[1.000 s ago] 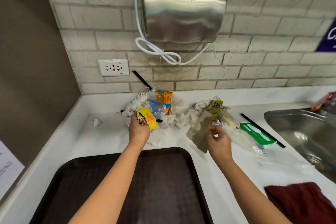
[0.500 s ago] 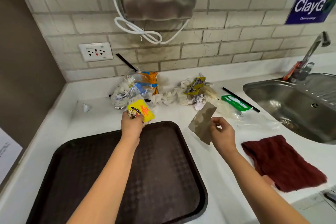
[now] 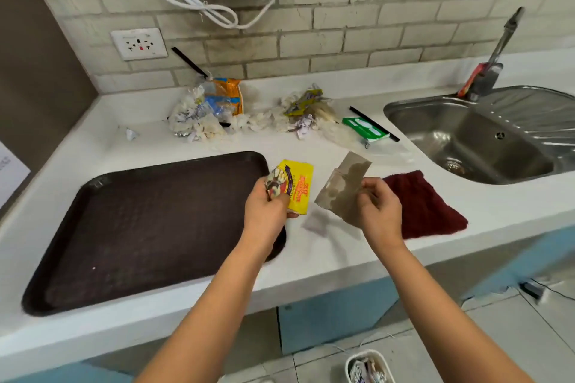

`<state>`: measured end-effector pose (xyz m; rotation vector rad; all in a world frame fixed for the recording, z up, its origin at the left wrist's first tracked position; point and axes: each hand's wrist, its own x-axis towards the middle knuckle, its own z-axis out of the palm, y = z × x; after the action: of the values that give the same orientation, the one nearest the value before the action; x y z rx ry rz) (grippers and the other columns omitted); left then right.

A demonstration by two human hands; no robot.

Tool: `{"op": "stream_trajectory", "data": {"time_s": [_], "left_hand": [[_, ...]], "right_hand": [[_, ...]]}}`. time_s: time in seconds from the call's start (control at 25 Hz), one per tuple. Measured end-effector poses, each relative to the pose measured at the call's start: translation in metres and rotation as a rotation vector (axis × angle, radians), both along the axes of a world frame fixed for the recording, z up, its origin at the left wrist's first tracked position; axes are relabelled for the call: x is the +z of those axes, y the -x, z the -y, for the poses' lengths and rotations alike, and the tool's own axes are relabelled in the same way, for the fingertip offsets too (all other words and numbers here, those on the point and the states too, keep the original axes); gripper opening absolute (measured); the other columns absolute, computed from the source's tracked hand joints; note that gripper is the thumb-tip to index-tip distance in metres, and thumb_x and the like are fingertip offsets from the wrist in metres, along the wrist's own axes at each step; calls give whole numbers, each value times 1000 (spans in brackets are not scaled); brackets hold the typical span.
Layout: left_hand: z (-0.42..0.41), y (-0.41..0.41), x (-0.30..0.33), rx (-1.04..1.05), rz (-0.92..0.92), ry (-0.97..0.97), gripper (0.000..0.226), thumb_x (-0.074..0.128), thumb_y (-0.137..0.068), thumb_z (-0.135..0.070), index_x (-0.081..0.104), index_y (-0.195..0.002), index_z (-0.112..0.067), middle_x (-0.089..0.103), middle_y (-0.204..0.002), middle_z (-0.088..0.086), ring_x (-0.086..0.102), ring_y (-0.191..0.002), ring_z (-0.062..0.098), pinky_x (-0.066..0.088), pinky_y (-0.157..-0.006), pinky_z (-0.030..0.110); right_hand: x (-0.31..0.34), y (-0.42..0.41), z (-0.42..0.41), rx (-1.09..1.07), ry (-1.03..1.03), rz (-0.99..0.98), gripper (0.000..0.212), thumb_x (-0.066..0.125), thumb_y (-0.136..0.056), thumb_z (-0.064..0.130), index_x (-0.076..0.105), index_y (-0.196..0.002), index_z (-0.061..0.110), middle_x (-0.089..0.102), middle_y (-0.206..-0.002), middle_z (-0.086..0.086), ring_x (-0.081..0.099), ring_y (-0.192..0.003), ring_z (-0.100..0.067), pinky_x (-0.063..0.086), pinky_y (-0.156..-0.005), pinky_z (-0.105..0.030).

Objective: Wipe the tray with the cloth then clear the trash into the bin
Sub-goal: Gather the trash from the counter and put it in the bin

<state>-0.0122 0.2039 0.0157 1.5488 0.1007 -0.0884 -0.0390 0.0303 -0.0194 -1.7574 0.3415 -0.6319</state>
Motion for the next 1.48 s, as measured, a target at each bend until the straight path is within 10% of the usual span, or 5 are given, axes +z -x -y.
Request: {"op": "stream_trajectory", "data": {"time_s": [0.36,0.64,1.0,1.28,1.48], "left_hand": [[94,177,-85,-57,-268,-109,11,49,-93,-5,53,-90,-15,60,-74,-1,54,-62,13,44,-53,24],[105,255,-183,-85,-520,-254,44,52,-89,4,48,-129,-14,62,-98,4,63,-66,14,53,-51,20],[144,261,-277,-203,-625,-445,31,56,-84,8,64,-110,-5,60,-120,14,63,-96,35,56,-80,39],[177,237,-376,-342,-636,-603,32,52,-84,4,65,-111,-5,62,-120,13,61,-105,30,50,-94,36],[180,241,-417,-461,-654,-703,30,50,-86,-1,63,-114,-4,63,-119,15,57,-103,27,39,-77,22]], "right_hand": [[-69,169,87,-100,-169,66,31,46,-84,-4,55,-80,26,56,-77,8,53,-67,9,41,-63,-6],[-195,274,113,-127,-263,-506,22,48,-85,-8,60,-90,10,59,-81,0,53,-76,-12,48,-68,-19],[-304,322,134,33,-196,-1013,23,49,-87,0,56,-91,22,57,-76,5,60,-60,-7,47,-56,-10],[-410,302,139,-32,-186,-1037,15,58,-85,17,63,-99,22,64,-87,-3,58,-70,-24,50,-63,-33],[-455,301,135,-74,-214,-1074,9,57,-86,23,63,-89,28,65,-92,-1,63,-76,-27,52,-67,-35]]}}
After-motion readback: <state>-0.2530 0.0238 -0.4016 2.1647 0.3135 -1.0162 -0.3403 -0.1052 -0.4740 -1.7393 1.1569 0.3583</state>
